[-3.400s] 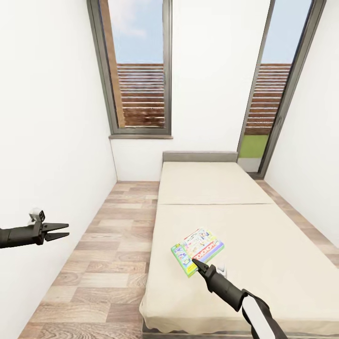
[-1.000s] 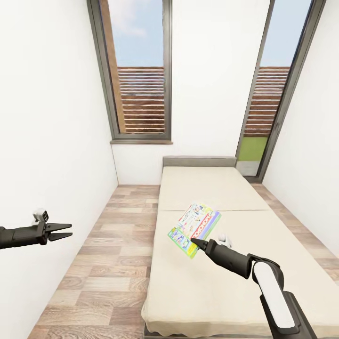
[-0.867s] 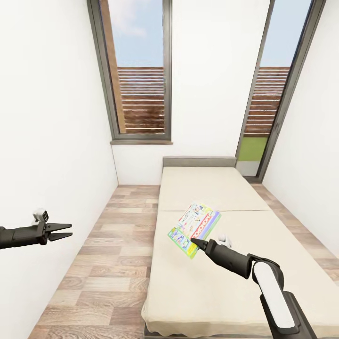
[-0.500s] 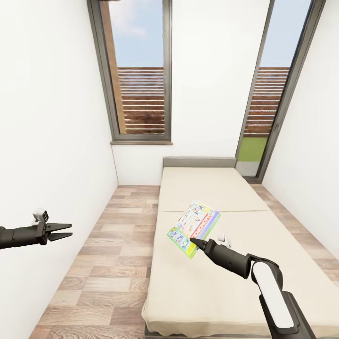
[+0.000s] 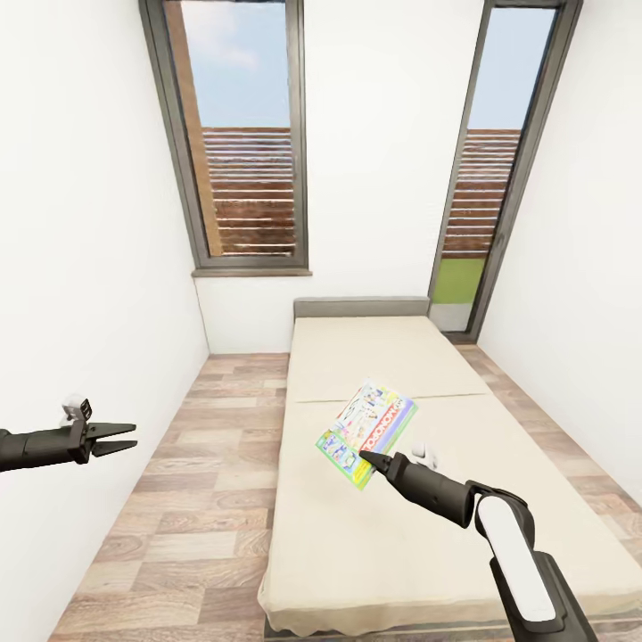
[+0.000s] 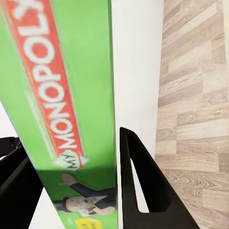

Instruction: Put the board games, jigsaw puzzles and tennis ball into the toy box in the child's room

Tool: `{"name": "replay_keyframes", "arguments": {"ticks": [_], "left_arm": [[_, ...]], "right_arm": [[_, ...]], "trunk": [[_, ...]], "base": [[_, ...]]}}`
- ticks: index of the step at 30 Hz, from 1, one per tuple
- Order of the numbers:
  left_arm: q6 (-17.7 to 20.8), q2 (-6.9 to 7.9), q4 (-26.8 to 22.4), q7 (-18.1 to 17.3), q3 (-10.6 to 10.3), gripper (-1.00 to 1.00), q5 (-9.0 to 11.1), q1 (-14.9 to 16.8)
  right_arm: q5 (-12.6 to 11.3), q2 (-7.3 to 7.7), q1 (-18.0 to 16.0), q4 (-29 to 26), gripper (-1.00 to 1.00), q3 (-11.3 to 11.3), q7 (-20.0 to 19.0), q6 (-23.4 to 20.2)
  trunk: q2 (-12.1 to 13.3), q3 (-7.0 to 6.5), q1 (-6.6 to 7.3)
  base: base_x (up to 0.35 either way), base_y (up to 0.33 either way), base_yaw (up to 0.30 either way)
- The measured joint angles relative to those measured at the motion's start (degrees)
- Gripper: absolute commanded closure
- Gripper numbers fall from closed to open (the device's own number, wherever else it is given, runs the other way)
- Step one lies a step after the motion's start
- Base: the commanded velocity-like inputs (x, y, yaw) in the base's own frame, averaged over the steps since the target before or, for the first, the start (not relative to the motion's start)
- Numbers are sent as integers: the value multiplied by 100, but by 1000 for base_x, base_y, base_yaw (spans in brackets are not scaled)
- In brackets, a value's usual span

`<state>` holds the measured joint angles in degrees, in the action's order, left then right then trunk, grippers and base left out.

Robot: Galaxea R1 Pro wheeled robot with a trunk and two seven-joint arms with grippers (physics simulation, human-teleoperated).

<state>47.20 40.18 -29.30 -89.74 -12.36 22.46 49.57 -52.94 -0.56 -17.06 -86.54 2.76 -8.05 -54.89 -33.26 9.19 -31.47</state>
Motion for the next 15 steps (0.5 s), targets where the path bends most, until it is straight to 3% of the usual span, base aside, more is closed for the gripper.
{"name": "replay_keyframes", "arguments": {"ticks": [15], "left_arm": [[0, 0, 0, 0, 0, -100, 0, 0]], "right_arm": [[-8, -8, 0, 5, 100, -21, 15, 4]], "trunk": [[604, -271, 330]], "base": [[0, 0, -2]]}}
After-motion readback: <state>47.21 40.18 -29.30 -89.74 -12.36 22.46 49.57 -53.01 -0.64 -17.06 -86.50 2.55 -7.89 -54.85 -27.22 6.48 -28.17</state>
